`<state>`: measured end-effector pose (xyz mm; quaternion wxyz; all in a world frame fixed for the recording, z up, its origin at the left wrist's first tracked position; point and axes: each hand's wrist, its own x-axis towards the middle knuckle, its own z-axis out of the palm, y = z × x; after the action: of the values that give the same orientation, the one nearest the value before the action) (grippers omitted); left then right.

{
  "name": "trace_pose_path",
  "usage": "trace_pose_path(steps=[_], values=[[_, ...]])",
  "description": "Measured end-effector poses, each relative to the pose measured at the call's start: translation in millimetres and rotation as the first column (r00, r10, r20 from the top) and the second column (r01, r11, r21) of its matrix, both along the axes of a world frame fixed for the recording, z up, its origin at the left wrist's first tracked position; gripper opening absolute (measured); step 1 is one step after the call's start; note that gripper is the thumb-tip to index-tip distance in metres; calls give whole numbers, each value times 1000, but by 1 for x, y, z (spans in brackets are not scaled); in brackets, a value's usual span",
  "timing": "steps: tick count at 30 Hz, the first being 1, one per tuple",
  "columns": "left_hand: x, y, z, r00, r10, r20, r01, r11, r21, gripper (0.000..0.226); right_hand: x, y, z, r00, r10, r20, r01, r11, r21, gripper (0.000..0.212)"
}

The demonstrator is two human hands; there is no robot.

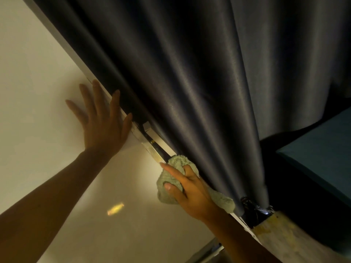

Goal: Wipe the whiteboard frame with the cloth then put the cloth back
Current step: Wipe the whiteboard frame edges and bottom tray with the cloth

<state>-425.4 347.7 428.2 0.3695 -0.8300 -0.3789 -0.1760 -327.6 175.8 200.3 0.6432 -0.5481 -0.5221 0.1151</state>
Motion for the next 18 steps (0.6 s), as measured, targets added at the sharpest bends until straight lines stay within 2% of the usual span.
trace_pose_path(steps=[2, 4, 8, 11, 18], values=[[1, -4, -4, 998, -59, 3, 59, 998, 9, 76, -3, 4, -2, 993, -82, 80, 84, 996, -13, 58], [1, -8, -7, 999, -44, -1, 44, 999, -2, 73, -3, 7, 2, 987, -92, 132, 100, 994, -52, 54], [-4, -5, -10, 998, -59, 17, 60, 998, -19, 71, -8, 15, 15, 989, -148, 28, 149, 987, -60, 63], [-5, -6, -12, 997, -77, 13, 77, 997, 12, 72, -17, 18, 22, 980, -192, -45, 189, 980, -59, 54], [-4, -6, -15, 997, -75, 22, 74, 996, 44, 71, -12, 10, 12, 967, -215, 138, 226, 971, -71, 50]])
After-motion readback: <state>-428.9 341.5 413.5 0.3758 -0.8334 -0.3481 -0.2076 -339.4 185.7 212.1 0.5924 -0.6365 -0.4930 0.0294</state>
